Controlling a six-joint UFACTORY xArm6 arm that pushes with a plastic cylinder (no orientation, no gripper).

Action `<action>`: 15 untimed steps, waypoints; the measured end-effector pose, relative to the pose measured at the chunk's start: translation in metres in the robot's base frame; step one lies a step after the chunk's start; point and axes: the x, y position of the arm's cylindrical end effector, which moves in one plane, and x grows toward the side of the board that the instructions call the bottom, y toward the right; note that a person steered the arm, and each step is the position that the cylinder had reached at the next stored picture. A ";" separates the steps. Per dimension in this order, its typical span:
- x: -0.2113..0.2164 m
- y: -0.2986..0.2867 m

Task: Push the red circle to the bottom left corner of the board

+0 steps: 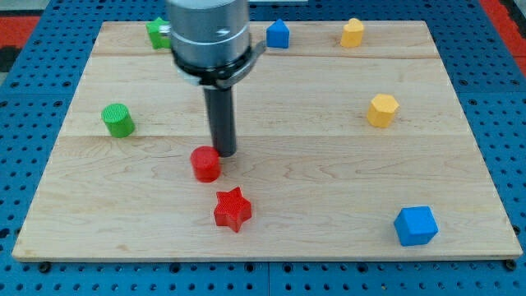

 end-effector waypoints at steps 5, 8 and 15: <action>0.033 -0.010; 0.078 -0.100; 0.054 -0.164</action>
